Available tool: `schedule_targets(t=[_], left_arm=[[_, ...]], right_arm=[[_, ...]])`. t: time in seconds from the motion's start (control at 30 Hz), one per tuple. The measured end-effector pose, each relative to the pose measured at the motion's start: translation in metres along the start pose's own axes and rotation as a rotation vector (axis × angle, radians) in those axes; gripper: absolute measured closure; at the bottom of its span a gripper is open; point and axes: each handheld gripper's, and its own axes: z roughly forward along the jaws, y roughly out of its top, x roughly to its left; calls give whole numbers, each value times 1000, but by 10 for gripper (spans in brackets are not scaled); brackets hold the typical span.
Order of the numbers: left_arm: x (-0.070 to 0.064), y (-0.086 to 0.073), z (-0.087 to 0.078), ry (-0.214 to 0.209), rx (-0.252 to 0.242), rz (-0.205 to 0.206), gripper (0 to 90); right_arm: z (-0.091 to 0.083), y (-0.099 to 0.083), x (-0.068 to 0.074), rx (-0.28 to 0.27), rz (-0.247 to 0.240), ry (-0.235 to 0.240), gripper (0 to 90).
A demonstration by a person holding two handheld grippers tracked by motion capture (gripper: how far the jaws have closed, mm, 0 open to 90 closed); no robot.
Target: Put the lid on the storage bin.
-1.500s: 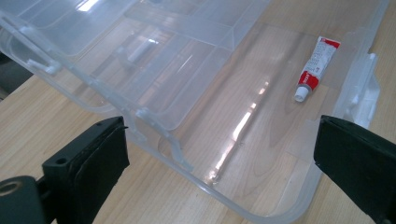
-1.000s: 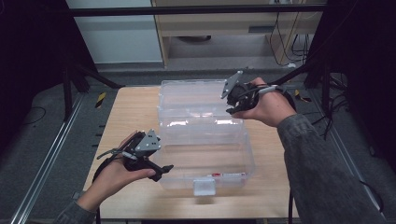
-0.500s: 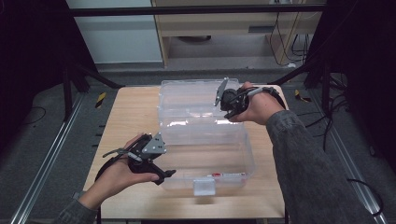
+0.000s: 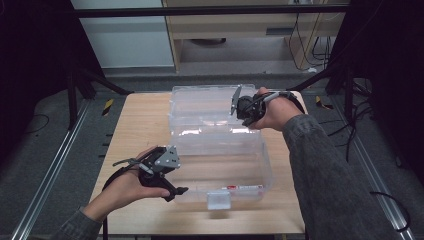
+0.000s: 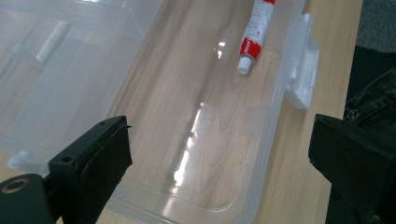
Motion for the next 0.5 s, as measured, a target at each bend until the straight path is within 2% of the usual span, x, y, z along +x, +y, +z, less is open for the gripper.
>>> schedule_targets(t=[0.1, 0.27, 0.33, 0.4, 0.5], left_arm=[[-4, -1, -2, -5, -25, 12, 84], [-7, -2, -1, -21, -3, 37, 133], [-9, -4, 1, -69, 1, 21, 163], [-10, -5, 2, -79, 1, 17, 211], [-13, -7, 7, -70, 50, 51, 224]], right_arm=[[-1, -1, 1, 3, -15, -1, 801], [-1, -1, 1, 2, -13, -3, 801], [-1, 0, 2, 2, -17, -4, 801], [-1, 0, 2, 1, -15, -4, 801], [-1, -1, 2, -1, -5, -6, 799]])
